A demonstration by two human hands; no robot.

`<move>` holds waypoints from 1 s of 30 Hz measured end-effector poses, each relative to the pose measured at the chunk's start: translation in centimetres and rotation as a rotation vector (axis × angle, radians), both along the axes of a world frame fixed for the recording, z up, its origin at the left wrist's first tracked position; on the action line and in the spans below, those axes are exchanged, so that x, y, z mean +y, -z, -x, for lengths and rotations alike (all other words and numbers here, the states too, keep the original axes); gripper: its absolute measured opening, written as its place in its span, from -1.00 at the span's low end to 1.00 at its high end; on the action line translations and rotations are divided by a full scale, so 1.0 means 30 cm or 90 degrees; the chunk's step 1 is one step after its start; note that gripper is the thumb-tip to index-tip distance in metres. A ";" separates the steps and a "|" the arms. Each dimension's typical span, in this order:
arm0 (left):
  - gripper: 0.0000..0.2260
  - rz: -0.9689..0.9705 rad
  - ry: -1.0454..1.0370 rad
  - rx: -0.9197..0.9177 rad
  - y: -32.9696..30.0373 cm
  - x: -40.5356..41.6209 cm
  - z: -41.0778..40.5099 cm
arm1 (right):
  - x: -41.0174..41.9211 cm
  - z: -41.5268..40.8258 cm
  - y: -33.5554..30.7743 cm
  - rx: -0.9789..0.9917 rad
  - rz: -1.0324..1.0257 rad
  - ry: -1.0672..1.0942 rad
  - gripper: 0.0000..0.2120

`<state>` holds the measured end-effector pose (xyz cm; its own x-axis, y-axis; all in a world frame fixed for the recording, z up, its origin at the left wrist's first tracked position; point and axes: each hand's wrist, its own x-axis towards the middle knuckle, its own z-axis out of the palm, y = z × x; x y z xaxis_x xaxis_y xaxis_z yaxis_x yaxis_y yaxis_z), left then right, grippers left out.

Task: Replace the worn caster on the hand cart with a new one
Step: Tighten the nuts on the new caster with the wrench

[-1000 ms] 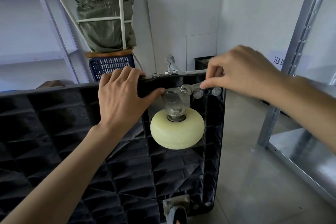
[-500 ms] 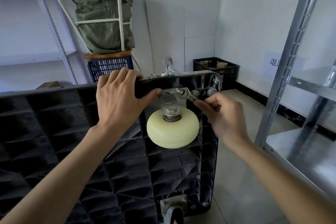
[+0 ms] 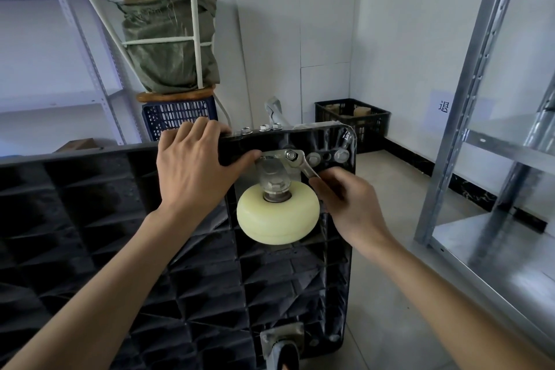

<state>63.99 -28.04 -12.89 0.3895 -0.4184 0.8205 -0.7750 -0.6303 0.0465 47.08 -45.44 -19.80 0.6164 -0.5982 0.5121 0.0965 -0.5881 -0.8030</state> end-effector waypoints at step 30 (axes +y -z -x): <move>-0.42 0.002 0.000 -0.007 0.003 0.002 0.000 | -0.160 0.055 -0.490 0.336 0.604 0.025 -0.87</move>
